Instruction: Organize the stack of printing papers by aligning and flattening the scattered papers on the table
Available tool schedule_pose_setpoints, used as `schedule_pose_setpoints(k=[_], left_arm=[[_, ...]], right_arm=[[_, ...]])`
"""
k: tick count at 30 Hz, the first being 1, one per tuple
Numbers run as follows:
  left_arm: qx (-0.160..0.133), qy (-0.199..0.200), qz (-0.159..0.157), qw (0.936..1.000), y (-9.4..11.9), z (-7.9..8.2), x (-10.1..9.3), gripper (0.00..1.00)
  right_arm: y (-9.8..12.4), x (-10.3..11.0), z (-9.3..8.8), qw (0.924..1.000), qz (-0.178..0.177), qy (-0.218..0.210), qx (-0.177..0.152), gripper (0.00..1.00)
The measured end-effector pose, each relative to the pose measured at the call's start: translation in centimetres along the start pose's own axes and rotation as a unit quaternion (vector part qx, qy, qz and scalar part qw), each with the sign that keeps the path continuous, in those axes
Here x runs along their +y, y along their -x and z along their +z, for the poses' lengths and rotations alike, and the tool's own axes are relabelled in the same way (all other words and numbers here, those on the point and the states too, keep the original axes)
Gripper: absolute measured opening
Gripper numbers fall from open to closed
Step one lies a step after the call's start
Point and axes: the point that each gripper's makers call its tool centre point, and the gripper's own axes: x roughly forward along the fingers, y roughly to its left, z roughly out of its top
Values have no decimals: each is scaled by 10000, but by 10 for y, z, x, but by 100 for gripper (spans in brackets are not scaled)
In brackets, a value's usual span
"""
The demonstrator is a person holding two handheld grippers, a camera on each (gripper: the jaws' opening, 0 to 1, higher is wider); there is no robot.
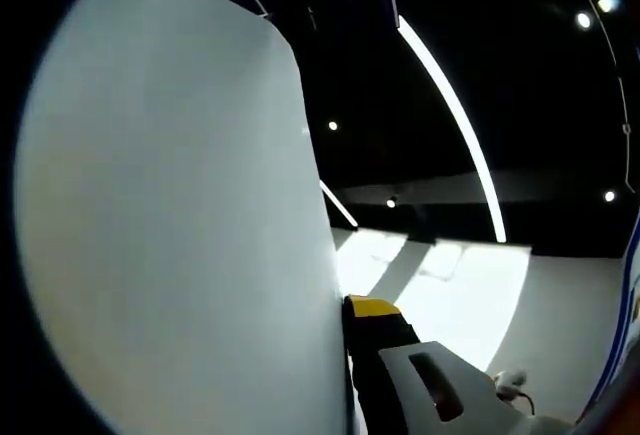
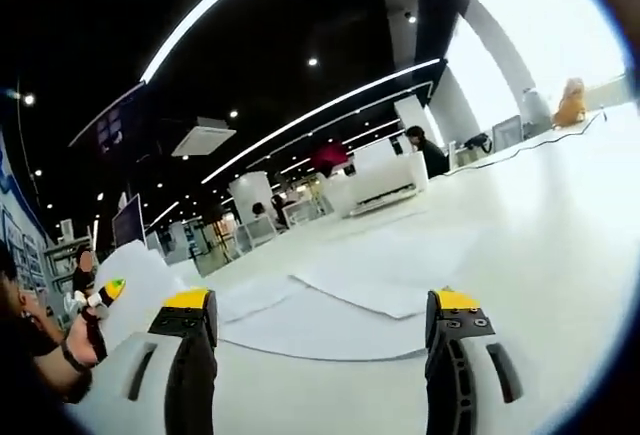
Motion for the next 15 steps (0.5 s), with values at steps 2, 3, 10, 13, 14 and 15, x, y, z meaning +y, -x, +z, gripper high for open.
schedule_pose_setpoints(k=[2, 3, 10, 13, 14, 15], left_arm=[[2, -1, 0, 10000, 0, 0, 0, 6], [4, -2, -1, 10000, 0, 0, 0, 6], [12, 11, -2, 10000, 0, 0, 1, 6], [10, 16, -3, 10000, 0, 1, 2, 6], [11, 18, -4, 10000, -1, 1, 2, 6], [13, 21, -5, 10000, -1, 1, 2, 6]], right_arm=[[-2, -5, 0, 10000, -54, 63, 41, 81], [-2, -7, 0, 9999, -78, 88, 59, 81], [-9, -25, 3, 9991, -275, 306, 94, 81], [-11, -35, 5, 9986, -357, 389, 100, 80], [-12, -38, 7, 9985, -384, 386, 79, 80], [-13, -42, 9, 9984, -410, 384, 57, 80]])
